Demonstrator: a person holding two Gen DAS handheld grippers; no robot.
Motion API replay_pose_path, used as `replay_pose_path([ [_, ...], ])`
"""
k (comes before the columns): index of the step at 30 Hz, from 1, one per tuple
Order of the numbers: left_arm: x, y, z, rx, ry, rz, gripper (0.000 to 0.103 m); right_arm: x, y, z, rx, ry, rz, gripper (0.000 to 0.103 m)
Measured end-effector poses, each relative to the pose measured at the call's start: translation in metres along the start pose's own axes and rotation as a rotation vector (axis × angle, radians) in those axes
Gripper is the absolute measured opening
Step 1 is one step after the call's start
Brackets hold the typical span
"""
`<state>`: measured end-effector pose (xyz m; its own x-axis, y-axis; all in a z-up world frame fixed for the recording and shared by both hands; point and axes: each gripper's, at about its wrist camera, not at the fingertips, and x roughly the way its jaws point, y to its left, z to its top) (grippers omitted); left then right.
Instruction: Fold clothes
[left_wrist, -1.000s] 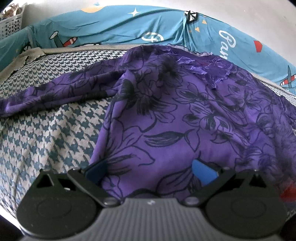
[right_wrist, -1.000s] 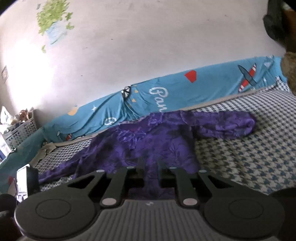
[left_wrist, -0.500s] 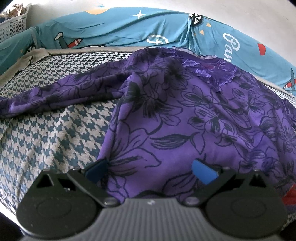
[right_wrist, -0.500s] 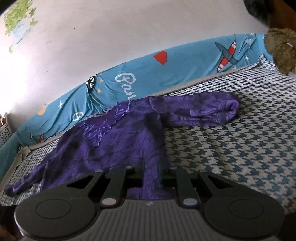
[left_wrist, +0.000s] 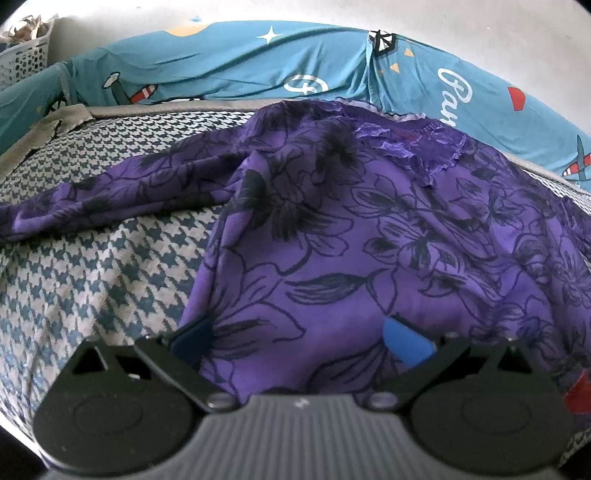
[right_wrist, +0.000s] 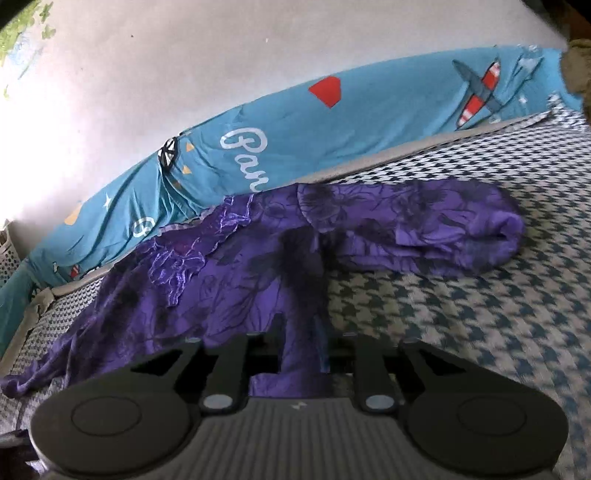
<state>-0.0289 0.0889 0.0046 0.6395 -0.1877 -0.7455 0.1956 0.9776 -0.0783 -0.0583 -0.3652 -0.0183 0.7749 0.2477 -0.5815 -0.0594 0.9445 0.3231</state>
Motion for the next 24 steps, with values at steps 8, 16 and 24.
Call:
replay_pose_path([
  [8,0.004,-0.001,-0.002,0.015,0.009,-0.002,0.103,0.051,-0.008,0.027,-0.039,0.043,0.005,0.030],
  [16,0.008,-0.003,-0.004,0.040,0.007,0.013,0.103,0.086,-0.012,0.032,-0.070,0.081,-0.007,0.035],
  [24,0.010,-0.005,-0.004,0.036,0.008,0.019,0.103,0.108,-0.009,0.031,-0.088,0.099,0.004,0.036],
])
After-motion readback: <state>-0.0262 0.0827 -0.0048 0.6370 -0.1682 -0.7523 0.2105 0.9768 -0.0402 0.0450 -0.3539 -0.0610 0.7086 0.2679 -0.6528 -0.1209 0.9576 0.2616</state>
